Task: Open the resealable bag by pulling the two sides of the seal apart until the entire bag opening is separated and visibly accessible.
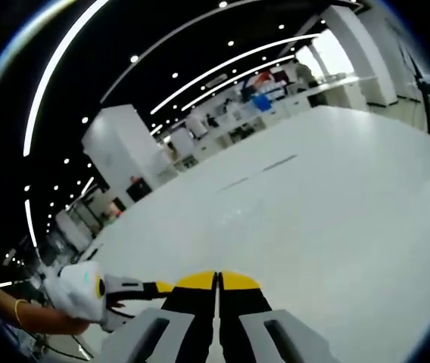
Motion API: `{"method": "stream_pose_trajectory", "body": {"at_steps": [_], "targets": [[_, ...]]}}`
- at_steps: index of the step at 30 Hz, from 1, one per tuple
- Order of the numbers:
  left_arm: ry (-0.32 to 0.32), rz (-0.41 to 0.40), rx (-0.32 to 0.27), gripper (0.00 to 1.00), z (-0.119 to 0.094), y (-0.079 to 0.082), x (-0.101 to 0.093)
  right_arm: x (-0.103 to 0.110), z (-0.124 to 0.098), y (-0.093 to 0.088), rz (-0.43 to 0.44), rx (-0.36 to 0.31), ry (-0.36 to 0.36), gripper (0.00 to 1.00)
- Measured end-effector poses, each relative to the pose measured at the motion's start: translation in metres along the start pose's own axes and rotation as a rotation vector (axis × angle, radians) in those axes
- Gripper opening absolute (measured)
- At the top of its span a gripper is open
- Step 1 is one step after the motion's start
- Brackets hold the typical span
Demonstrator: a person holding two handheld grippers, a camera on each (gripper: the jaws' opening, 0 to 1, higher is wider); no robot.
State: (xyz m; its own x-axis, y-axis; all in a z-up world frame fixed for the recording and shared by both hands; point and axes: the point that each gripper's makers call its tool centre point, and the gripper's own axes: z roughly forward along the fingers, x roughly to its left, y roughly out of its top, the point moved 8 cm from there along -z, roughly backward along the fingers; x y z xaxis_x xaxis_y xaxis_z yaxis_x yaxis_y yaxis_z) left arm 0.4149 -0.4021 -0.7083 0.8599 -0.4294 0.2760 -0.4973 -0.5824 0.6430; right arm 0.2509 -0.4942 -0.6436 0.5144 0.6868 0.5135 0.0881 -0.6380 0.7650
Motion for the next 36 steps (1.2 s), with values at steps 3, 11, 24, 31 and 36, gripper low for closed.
{"method": "stream_pose_trajectory", "body": {"at_steps": [3,11,24,31,36], "targets": [[-0.005,0.002,0.0,0.26,-0.001,0.0,0.0,-0.001,-0.001,0.001,-0.005,0.001,-0.003,0.0],[-0.028,0.042,0.008,0.07,-0.003,-0.002,-0.002,-0.002,-0.004,-0.002,-0.018,0.012,-0.006,0.0],[-0.062,0.066,-0.014,0.0,-0.014,0.002,-0.003,-0.007,-0.007,-0.005,-0.051,0.027,-0.024,0.0],[-0.084,0.1,-0.054,0.0,-0.027,0.007,-0.006,-0.014,-0.012,-0.007,-0.066,0.036,-0.043,0.0],[-0.132,0.148,-0.052,0.0,-0.033,0.008,-0.016,-0.016,-0.018,-0.011,-0.081,0.048,-0.049,0.0]]}}
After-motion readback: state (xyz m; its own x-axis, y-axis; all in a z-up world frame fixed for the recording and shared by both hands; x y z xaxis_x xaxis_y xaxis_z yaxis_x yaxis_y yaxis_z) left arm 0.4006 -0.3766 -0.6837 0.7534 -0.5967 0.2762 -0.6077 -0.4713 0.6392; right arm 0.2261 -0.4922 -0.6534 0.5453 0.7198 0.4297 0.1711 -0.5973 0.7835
